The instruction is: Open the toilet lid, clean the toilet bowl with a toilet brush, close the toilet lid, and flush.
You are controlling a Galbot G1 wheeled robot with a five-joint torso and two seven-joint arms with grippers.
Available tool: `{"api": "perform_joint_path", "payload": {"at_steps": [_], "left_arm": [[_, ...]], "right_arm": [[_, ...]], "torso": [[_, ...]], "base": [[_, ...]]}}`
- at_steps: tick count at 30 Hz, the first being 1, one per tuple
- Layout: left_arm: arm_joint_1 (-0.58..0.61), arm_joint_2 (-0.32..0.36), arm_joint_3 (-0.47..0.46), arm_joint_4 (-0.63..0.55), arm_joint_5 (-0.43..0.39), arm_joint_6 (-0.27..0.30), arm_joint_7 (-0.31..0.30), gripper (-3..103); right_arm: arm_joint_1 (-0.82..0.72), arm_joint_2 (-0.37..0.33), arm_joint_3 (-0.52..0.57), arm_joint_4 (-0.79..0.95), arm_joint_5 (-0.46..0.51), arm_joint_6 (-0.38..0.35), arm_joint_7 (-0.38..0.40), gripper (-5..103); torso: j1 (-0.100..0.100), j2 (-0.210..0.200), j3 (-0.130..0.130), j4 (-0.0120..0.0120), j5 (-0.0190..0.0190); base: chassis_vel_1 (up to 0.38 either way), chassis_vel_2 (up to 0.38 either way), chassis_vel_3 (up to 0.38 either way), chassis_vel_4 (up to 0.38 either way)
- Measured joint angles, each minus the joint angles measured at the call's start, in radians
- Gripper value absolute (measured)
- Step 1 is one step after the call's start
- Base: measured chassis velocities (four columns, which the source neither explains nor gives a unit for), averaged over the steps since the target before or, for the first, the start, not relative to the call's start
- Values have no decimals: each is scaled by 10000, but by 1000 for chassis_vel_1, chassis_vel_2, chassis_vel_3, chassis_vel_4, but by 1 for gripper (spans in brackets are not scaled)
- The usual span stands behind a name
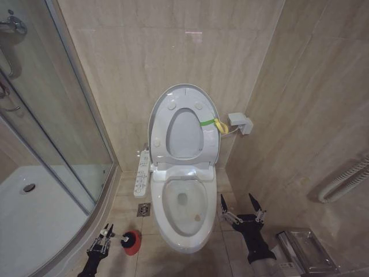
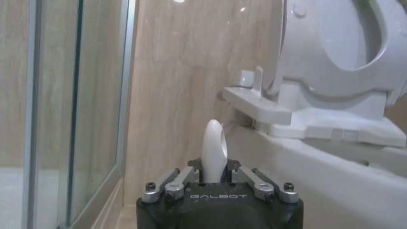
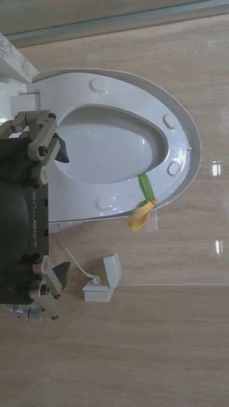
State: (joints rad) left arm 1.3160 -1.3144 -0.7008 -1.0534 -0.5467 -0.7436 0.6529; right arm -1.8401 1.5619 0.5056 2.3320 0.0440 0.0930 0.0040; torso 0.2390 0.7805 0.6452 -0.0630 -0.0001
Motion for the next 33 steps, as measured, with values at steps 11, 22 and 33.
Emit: {"api": "perform_joint_path", "payload": {"at_steps": [11, 22, 33], "left_arm": [[1243, -175, -274, -2176, -302, 331, -197, 23], [3553, -380, -668, -5568, -366, 486, -721, 23], [4980, -467, -1146, -8470, -446, 553, -733, 23]], "right_arm": [[0, 0, 0, 0, 0, 0, 0, 100], [-1, 0, -1, 0, 1, 0, 0, 100], [0, 0, 0, 0, 0, 0, 0, 100]], "torso": [[0, 0, 1, 2, 0], [0, 0, 0, 1, 3], [0, 0, 0, -1, 3]], "base": [[0, 0, 0, 0], [0, 0, 0, 0], [0, 0, 0, 0]]}}
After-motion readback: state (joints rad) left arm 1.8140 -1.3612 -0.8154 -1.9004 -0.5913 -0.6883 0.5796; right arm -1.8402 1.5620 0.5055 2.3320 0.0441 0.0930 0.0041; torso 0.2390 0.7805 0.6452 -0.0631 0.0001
